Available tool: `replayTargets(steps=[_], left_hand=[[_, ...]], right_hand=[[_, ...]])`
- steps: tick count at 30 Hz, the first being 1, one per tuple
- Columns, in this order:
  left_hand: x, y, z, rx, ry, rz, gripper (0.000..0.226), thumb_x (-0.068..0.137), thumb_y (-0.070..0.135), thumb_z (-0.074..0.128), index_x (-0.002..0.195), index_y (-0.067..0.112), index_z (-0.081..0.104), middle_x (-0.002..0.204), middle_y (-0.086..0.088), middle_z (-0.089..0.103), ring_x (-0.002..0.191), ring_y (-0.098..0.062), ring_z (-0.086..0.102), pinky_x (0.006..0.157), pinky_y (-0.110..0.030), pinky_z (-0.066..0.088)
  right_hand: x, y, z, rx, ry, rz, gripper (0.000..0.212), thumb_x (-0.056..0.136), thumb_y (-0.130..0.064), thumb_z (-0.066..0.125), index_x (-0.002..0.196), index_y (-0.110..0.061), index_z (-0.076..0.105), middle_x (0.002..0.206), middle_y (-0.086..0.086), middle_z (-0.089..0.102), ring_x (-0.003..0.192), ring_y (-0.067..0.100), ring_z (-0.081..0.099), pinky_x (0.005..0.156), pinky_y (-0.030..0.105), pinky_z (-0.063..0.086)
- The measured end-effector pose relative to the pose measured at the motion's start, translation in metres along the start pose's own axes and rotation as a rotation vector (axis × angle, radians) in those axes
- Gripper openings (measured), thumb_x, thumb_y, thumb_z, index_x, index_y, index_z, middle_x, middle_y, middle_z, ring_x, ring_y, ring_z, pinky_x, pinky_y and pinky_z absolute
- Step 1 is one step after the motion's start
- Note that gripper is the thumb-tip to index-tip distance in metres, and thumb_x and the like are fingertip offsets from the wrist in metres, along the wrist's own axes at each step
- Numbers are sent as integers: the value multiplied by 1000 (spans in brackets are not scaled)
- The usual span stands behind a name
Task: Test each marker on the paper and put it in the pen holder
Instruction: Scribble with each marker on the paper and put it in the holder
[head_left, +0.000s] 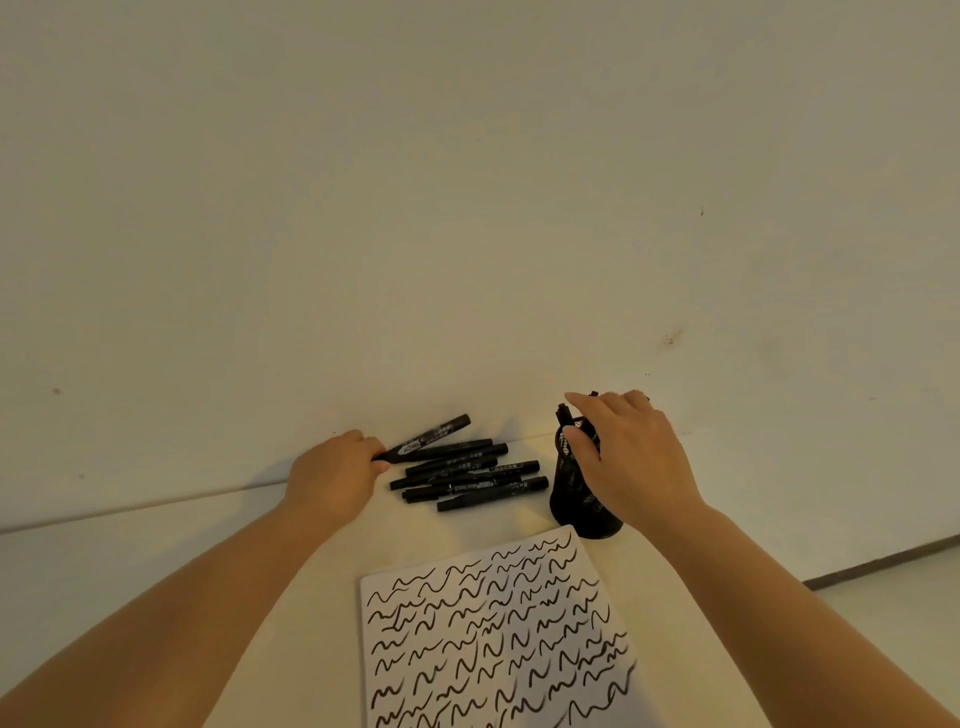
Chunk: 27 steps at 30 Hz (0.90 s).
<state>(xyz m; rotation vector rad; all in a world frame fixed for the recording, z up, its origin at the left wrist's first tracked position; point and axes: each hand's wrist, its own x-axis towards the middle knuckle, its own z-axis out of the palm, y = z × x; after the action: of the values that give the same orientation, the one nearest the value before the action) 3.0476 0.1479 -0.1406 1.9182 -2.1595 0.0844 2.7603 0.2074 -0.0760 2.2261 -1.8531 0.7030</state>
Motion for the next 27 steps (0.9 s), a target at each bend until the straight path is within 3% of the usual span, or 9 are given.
replayTargets(steps=[3, 5, 7, 9, 13, 16, 19, 24, 27], left_hand=[[-17, 18, -22, -145, 27, -8, 25, 95, 34, 41, 109, 24, 59, 89, 3, 59, 81, -18, 54, 66, -30, 40], [-32, 34, -37, -339, 35, -6, 21, 94, 32, 45, 106, 25, 60, 79, 6, 59, 72, -14, 54, 60, -28, 39], [-51, 54, -52, -495, 20, 23, 18, 92, 30, 48, 105, 28, 61, 80, 8, 62, 69, -7, 53, 58, -25, 39], [-72, 73, -63, -553, 10, 83, 18, 91, 31, 49, 105, 31, 60, 83, 9, 65, 67, -8, 54, 58, -27, 41], [-119, 102, -75, -613, -9, 203, 13, 91, 33, 48, 99, 34, 58, 86, 10, 64, 78, -11, 60, 71, -33, 51], [-146, 112, -72, -590, 37, 254, 16, 92, 36, 43, 101, 33, 55, 86, 16, 56, 78, -2, 54, 70, -21, 46], [-170, 120, -69, -404, 114, 315, 25, 93, 42, 34, 101, 30, 54, 82, 21, 48, 71, -1, 48, 61, -12, 37], [-202, 132, -64, -14, 285, 498, 37, 88, 40, 35, 71, 22, 63, 57, 9, 56, 44, -8, 48, 41, -19, 35], [-223, 137, -60, -47, 235, 451, 36, 88, 39, 33, 65, 24, 57, 49, 11, 50, 36, -6, 37, 36, -16, 20]], right_hand=[[-11, -10, -7, 49, 242, -98, 33, 87, -20, 58, 120, -13, 58, 110, 5, 63, 104, 28, 51, 83, 37, 40], [-22, -23, -13, 227, 316, -80, 23, 87, -17, 58, 109, -15, 64, 97, -2, 63, 90, 19, 54, 76, 29, 42], [-33, -38, -18, 559, 98, 78, 16, 91, -27, 51, 101, -28, 62, 86, -12, 63, 75, 8, 57, 66, 19, 45], [-45, -50, -19, 858, -119, 241, 12, 91, -36, 48, 95, -34, 59, 74, -10, 64, 60, 1, 57, 56, 15, 45], [-75, -65, -19, 1174, -146, 336, 20, 90, -36, 50, 89, -22, 64, 59, -7, 60, 49, 2, 49, 53, 20, 43], [-100, -70, -21, 1384, -104, 404, 23, 90, -30, 53, 79, -16, 67, 52, -3, 56, 45, 8, 47, 46, 18, 40], [-124, -68, -24, 1548, -159, 508, 26, 86, -27, 58, 65, -13, 65, 45, 3, 50, 39, 13, 42, 40, 22, 36], [-154, -59, -26, 1730, -337, 759, 37, 88, -17, 54, 52, -11, 58, 41, 7, 42, 33, 14, 33, 33, 21, 29], [-169, -52, -26, 1702, -408, 769, 35, 87, -12, 49, 52, -7, 54, 37, 8, 37, 30, 14, 26, 31, 19, 23]])
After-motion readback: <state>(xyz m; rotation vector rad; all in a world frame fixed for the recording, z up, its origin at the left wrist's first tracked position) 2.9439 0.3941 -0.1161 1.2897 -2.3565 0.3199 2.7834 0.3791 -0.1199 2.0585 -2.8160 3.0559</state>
